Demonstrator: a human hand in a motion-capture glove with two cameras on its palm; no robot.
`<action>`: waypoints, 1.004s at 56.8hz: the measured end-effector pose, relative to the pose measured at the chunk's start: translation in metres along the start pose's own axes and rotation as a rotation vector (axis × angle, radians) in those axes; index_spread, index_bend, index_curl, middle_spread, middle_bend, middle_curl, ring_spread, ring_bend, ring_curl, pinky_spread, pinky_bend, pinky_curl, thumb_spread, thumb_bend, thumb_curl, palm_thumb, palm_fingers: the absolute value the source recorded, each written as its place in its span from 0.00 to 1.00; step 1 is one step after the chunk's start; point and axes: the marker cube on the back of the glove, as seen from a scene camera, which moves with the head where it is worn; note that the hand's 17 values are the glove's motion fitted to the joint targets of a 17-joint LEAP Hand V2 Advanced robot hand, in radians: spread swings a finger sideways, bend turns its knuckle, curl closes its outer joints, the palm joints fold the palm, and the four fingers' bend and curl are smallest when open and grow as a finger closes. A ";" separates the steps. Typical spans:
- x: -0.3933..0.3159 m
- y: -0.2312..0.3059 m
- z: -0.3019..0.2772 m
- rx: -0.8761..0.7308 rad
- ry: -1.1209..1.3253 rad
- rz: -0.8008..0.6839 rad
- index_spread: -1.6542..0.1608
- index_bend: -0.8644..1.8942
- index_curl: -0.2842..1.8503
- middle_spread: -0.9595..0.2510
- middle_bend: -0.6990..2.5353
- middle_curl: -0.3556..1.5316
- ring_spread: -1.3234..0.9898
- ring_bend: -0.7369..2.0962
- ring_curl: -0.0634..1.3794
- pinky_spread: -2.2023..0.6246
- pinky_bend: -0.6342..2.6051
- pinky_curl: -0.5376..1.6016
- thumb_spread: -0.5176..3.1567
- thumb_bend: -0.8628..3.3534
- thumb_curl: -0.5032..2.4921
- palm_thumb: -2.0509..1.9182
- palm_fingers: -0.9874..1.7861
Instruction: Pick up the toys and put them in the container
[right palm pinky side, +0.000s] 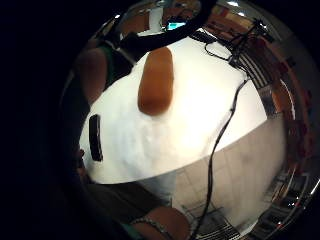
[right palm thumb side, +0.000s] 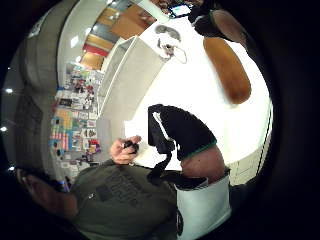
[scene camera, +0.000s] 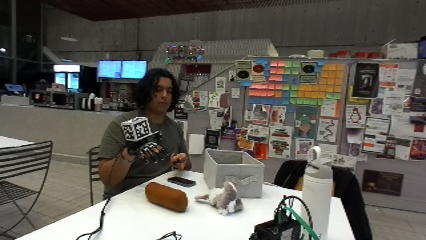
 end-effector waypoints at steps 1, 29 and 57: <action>0.000 0.000 0.000 -0.001 -0.001 0.001 0.83 0.37 0.14 0.76 0.28 0.20 0.54 0.40 0.07 0.77 0.34 0.29 0.26 0.22 0.17 0.53 0.56; 0.017 -0.007 0.009 0.000 -0.005 0.048 0.72 0.38 0.21 0.71 0.28 0.29 0.47 0.48 0.18 0.76 0.39 0.37 0.50 0.21 0.22 0.52 0.51; 0.047 -0.017 0.024 0.050 -0.044 0.150 0.70 0.38 0.24 0.67 0.30 0.34 0.45 0.53 0.21 0.75 0.40 0.39 0.53 0.20 0.25 0.53 0.53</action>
